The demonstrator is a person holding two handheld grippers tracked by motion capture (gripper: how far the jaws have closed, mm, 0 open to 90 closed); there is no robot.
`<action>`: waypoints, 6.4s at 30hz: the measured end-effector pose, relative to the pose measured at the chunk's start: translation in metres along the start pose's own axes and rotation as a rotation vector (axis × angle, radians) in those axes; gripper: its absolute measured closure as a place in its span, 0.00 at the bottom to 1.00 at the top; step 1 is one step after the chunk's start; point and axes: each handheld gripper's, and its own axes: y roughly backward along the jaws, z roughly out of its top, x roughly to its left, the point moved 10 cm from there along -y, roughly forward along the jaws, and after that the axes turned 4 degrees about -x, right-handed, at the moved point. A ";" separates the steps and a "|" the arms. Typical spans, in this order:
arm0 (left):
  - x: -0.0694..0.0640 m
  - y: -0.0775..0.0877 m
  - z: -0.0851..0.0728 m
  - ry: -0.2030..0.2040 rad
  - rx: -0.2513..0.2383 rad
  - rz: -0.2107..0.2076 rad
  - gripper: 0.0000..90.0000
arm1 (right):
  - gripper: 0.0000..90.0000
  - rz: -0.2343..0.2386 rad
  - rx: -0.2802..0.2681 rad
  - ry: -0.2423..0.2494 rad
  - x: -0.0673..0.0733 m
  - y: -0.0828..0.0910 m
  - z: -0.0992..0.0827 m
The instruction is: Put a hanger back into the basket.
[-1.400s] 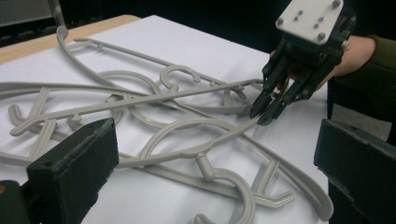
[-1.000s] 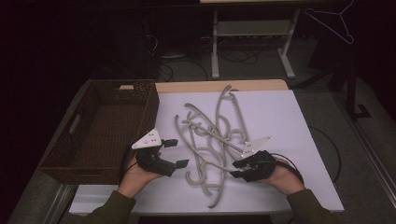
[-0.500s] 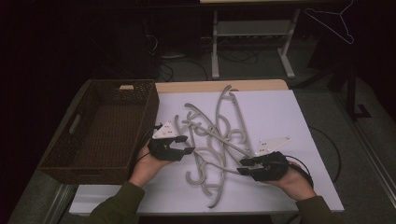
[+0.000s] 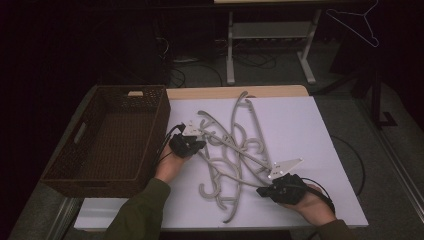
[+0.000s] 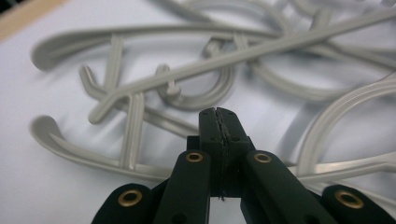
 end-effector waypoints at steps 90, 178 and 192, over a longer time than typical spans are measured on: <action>-0.090 0.034 -0.027 -0.231 0.054 -0.332 0.91 | 0.28 -0.227 -0.408 -0.131 -0.071 0.051 0.038; 0.109 0.264 -0.065 0.221 0.042 -0.041 0.91 | 0.18 -0.279 -0.415 -0.200 -0.076 0.061 0.013; 0.117 0.252 -0.087 0.243 0.100 -0.080 0.91 | 0.18 -0.284 -0.417 -0.201 -0.077 0.062 0.013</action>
